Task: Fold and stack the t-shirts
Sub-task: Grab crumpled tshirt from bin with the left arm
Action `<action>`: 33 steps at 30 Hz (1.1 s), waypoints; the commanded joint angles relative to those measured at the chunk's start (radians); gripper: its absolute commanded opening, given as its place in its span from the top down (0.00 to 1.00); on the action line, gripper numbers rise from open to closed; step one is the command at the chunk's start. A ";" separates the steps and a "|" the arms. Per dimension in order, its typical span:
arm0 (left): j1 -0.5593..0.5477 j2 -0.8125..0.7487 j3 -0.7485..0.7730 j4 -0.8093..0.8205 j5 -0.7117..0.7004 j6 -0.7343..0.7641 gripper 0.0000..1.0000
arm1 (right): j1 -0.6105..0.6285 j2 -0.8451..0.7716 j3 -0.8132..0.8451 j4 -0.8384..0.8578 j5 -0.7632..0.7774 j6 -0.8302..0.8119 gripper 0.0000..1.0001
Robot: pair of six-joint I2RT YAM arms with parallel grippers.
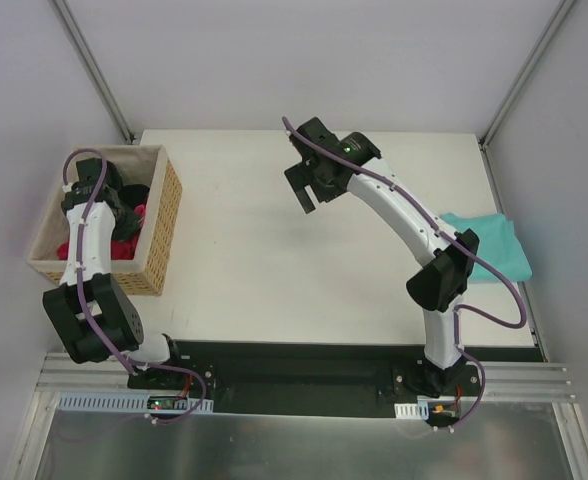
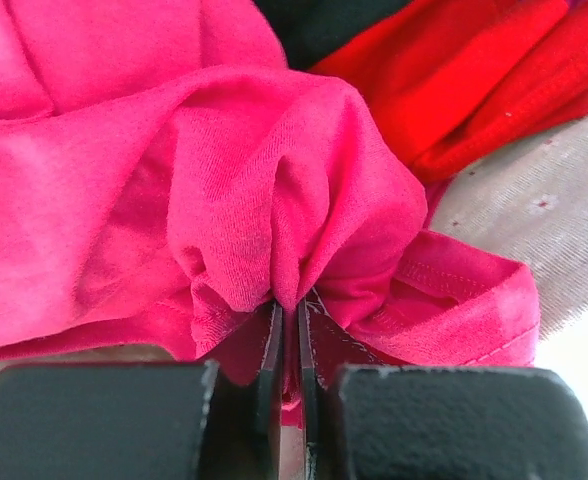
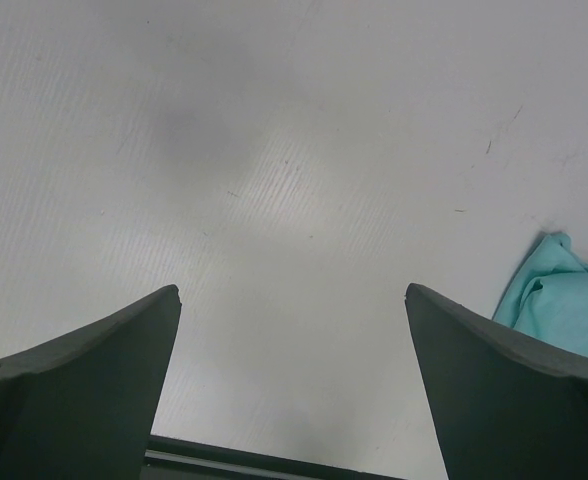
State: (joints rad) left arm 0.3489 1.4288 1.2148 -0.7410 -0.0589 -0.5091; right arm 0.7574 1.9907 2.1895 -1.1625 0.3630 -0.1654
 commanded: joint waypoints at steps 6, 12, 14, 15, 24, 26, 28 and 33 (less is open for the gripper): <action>-0.005 -0.172 -0.009 0.020 0.194 0.034 1.00 | 0.020 -0.038 -0.026 0.009 0.014 0.021 0.00; -0.004 -0.318 0.049 0.011 0.297 0.037 1.00 | 0.020 -0.111 -0.097 0.090 0.010 0.006 0.00; -0.005 -0.353 0.080 -0.001 0.307 0.037 1.00 | 0.020 -0.127 -0.129 0.109 0.011 0.000 0.00; -0.005 -0.385 0.090 -0.011 0.314 0.037 1.00 | 0.022 -0.139 -0.141 0.115 0.005 0.000 0.00; -0.005 -0.502 0.150 -0.029 0.491 0.072 1.00 | 0.028 -0.204 -0.257 0.176 -0.029 0.020 0.00; -0.014 -0.502 0.132 -0.043 0.537 0.069 1.00 | 0.031 -0.217 -0.273 0.193 -0.030 0.023 0.00; -0.043 -0.505 0.120 -0.052 0.525 0.067 1.00 | 0.030 -0.224 -0.290 0.207 -0.027 0.029 0.00; -0.265 -0.484 0.137 -0.116 0.394 0.076 1.00 | 0.031 -0.228 -0.316 0.224 -0.027 0.046 0.00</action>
State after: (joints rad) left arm 0.2321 0.9360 1.3281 -0.8230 0.3763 -0.4534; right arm 0.7834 1.8221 1.8904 -0.9749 0.3431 -0.1486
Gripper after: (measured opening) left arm 0.025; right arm 0.995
